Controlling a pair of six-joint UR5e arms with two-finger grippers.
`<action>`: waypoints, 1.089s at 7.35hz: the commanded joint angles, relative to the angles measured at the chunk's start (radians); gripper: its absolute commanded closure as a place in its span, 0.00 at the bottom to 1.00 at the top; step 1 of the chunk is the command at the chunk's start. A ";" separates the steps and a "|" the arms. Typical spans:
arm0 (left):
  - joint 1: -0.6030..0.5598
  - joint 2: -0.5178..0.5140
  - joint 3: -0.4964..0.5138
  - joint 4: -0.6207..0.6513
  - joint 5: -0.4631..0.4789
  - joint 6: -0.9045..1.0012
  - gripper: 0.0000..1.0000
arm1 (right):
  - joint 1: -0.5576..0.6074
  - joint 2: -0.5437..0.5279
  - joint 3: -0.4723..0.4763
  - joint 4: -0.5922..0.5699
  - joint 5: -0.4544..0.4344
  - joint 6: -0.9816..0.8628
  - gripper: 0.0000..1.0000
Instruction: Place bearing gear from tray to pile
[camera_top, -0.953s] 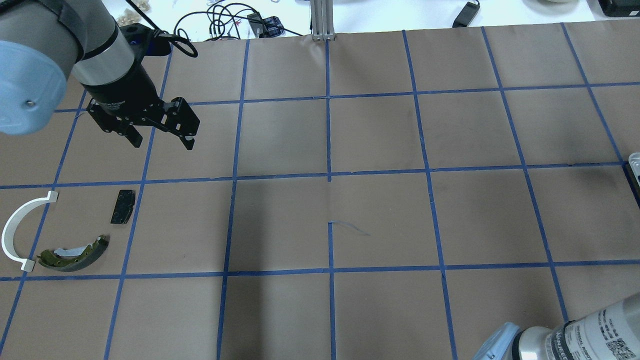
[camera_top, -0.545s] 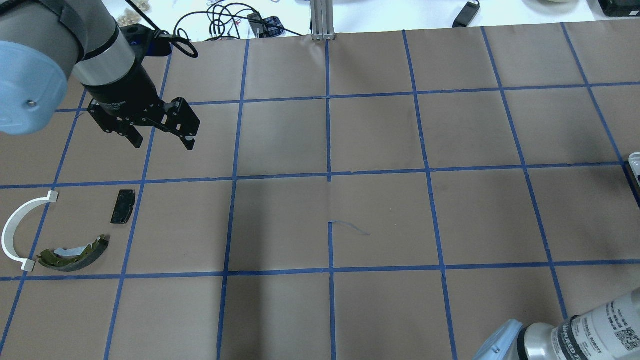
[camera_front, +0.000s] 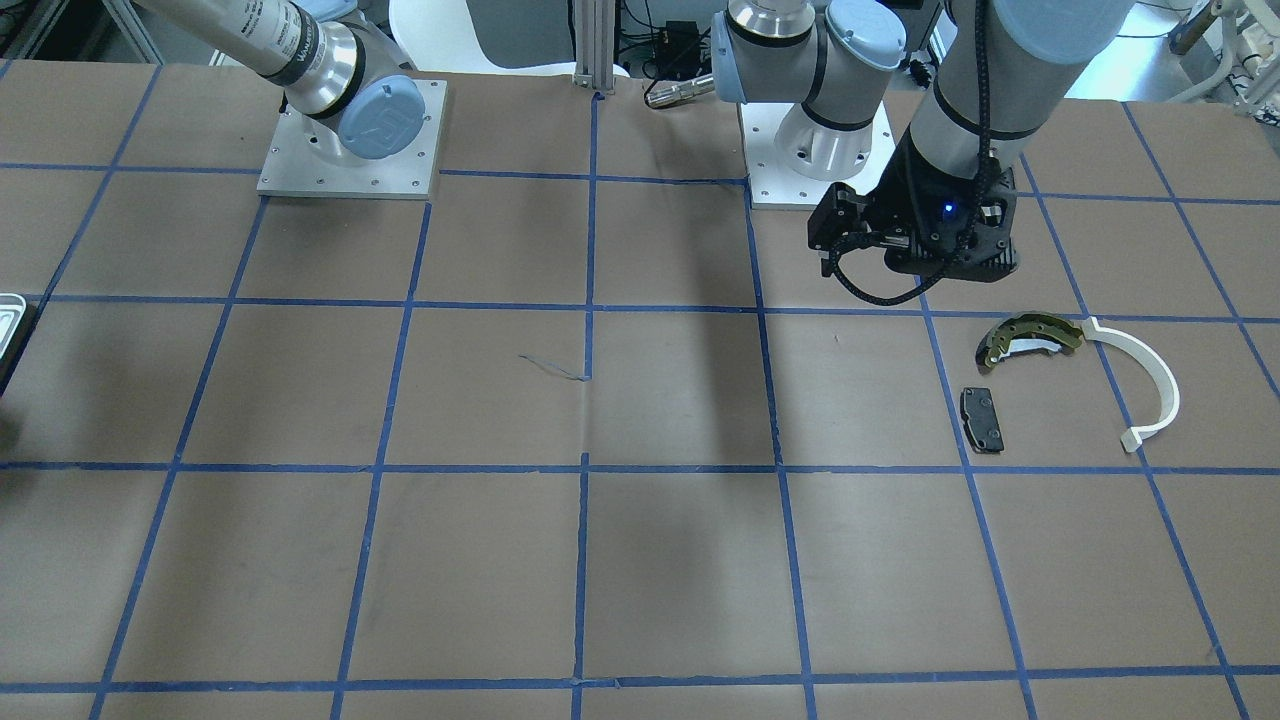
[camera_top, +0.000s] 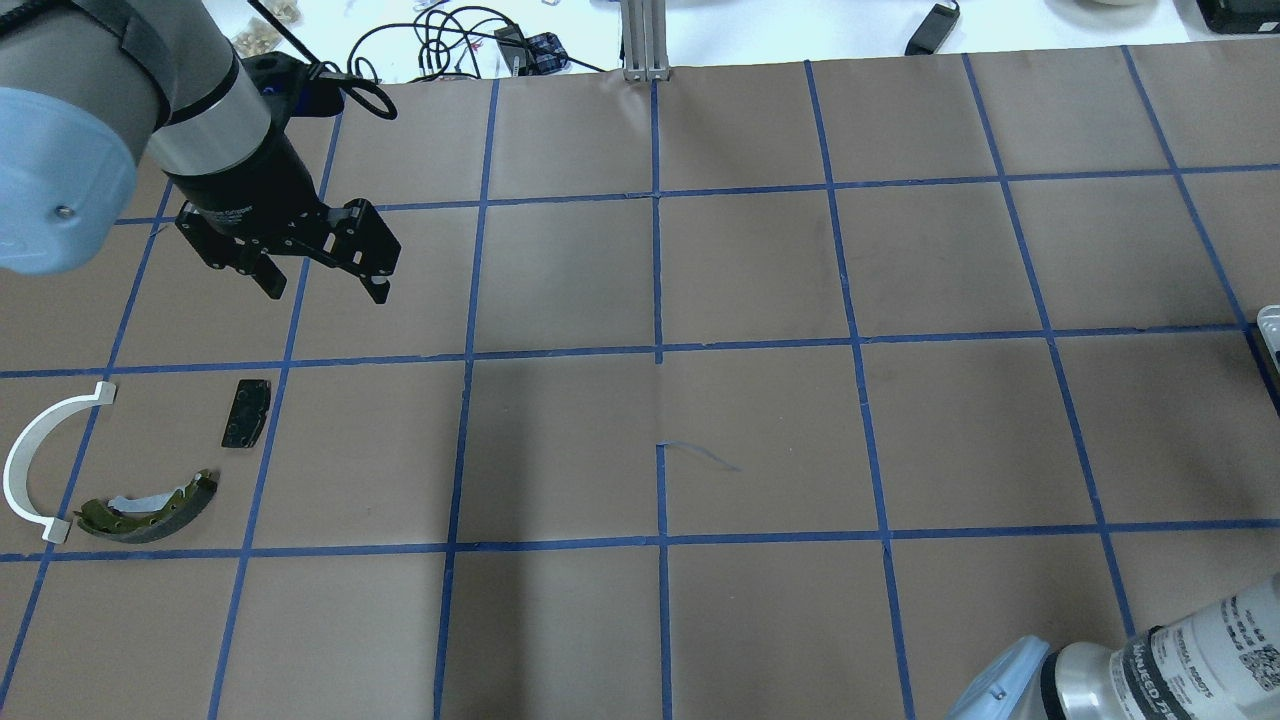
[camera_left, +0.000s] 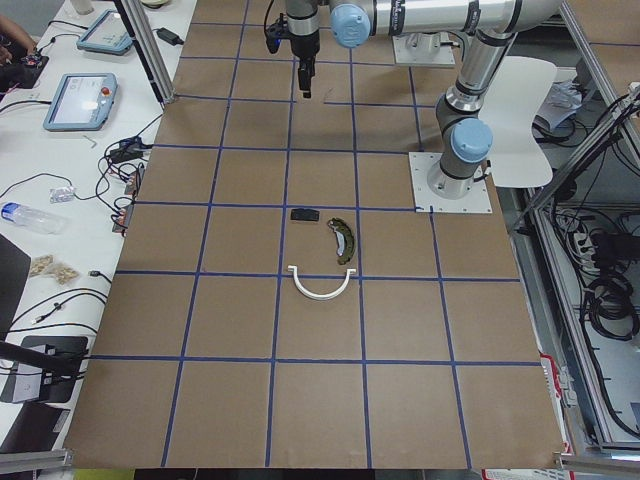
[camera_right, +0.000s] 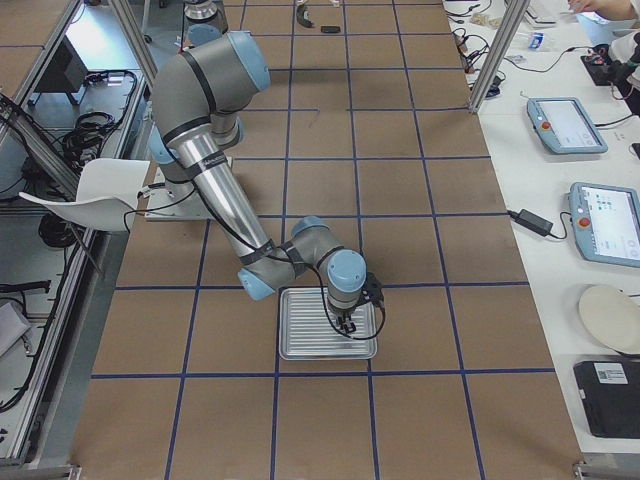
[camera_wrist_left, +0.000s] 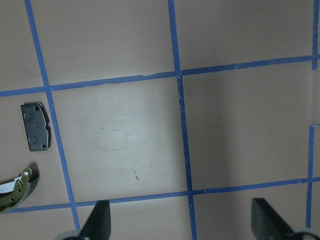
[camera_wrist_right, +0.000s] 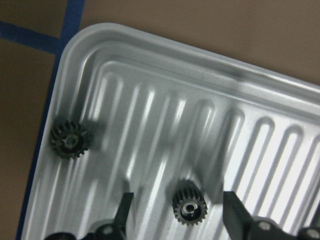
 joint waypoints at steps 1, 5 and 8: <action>0.000 0.002 -0.005 0.027 0.000 -0.002 0.00 | -0.001 0.005 -0.001 0.001 -0.032 0.000 0.52; -0.002 0.008 -0.004 0.031 -0.001 -0.003 0.00 | -0.001 0.000 0.002 0.000 -0.034 0.003 0.94; 0.001 0.010 -0.005 0.032 -0.003 -0.002 0.00 | 0.012 -0.035 0.004 0.017 -0.037 0.018 1.00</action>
